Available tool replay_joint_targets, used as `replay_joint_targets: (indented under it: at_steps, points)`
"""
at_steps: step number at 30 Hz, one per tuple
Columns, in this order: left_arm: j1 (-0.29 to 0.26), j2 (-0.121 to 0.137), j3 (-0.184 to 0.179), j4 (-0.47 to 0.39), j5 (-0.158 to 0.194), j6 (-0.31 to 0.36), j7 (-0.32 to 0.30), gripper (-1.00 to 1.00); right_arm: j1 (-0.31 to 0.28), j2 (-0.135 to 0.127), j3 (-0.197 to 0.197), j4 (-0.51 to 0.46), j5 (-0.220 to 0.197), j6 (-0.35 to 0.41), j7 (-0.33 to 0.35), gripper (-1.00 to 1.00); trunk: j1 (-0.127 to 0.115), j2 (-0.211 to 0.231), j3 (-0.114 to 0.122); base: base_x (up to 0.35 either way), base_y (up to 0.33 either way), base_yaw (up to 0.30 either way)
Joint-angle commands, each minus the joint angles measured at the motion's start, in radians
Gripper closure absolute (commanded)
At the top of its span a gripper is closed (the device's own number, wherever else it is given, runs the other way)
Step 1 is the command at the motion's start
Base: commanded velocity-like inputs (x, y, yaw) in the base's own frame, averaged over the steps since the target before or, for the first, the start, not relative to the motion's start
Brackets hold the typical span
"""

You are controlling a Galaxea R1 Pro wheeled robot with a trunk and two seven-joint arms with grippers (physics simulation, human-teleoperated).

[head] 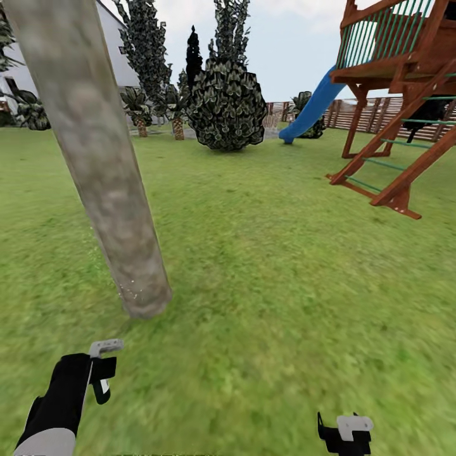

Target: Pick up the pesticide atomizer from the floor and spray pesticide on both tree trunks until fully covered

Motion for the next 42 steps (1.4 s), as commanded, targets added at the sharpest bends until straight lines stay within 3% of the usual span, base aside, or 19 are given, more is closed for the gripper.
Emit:
replay_joint_targets:
  at_steps: [1, 5, 8, 21, 22, 25, 27, 32, 34, 37, 39, 42]
  points:
    - [-0.004, 0.000, -0.002, 0.000, 0.007, 0.000, 0.000, 1.00, 0.000, 0.000, 0.000, 0.000, 0.000, 0.000, 0.000, -1.00, 0.000, 0.000, 0.000, -0.005, -0.008, 0.274]
    - [-0.021, 0.000, -0.007, -0.001, 0.016, 0.002, 0.000, 1.00, 0.000, 0.000, 0.000, 0.000, 0.000, 0.000, 0.000, -1.00, 0.000, 0.000, 0.000, -0.001, -0.002, 0.210]
    - [-0.074, 0.003, -0.011, -0.003, 0.018, 0.003, -0.006, 1.00, 0.000, 0.000, 0.000, 0.000, 0.000, 0.000, -0.001, -1.00, 0.000, 0.000, 0.000, 0.000, 0.000, 0.038]
    - [-0.082, 0.000, -0.019, -0.016, 0.011, 0.004, -0.002, 1.00, 0.000, -0.002, -0.001, 0.000, 0.000, 0.000, -0.001, -1.00, 0.000, 0.000, 0.000, 0.247, 0.000, 0.001]
    - [-0.082, -0.001, -0.032, -0.013, 0.012, 0.004, -0.001, 1.00, 0.000, -0.002, -0.001, 0.000, 0.000, 0.000, -0.001, -1.00, 0.000, 0.000, 0.000, 0.339, 0.000, 0.000]
    - [-0.082, -0.001, -0.116, -0.016, 0.013, 0.010, 0.001, 1.00, 0.000, -0.002, -0.001, 0.000, 0.000, 0.000, -0.001, -1.00, 0.000, 0.000, 0.000, 0.333, 0.000, 0.000]
    - [-0.083, 0.012, -0.122, -0.018, 0.013, 0.012, 0.000, 1.00, 0.000, -0.002, -0.001, 0.000, 0.000, 0.000, -0.001, -1.00, 0.000, 0.000, 0.000, 0.317, 0.000, 0.000]
    - [-0.089, 0.062, -0.094, -0.020, 0.015, 0.013, -0.003, 1.00, 0.000, -0.002, -0.001, 0.000, 0.000, 0.000, -0.001, -1.00, 0.000, 0.000, 0.000, 0.169, 0.000, 0.000]
    - [-0.087, 0.051, -0.103, -0.024, 0.017, 0.013, -0.005, 1.00, 0.000, -0.002, -0.001, 0.000, 0.000, 0.000, -0.001, -1.00, 0.000, 0.000, 0.000, 0.012, 0.000, 0.000]
    - [-0.093, 0.011, -0.136, -0.046, 0.015, 0.016, -0.008, 1.00, 0.000, -0.002, -0.001, 0.000, 0.000, 0.000, -0.001, -1.00, 0.000, 0.000, 0.000, 0.002, 0.000, 0.000]
    - [-0.099, 0.022, -0.133, -0.056, 0.015, 0.017, -0.011, 1.00, 0.000, -0.002, -0.001, 0.000, 0.000, 0.000, -0.001, -1.00, 0.000, 0.000, 0.000, 0.000, 0.000, 0.000]
    - [-0.106, 0.094, -0.129, -0.074, 0.017, 0.019, -0.020, 1.00, 0.000, -0.002, -0.001, 0.000, 0.000, 0.000, -0.001, -1.00, 0.000, 0.000, 0.000, 0.000, 0.000, 0.000]
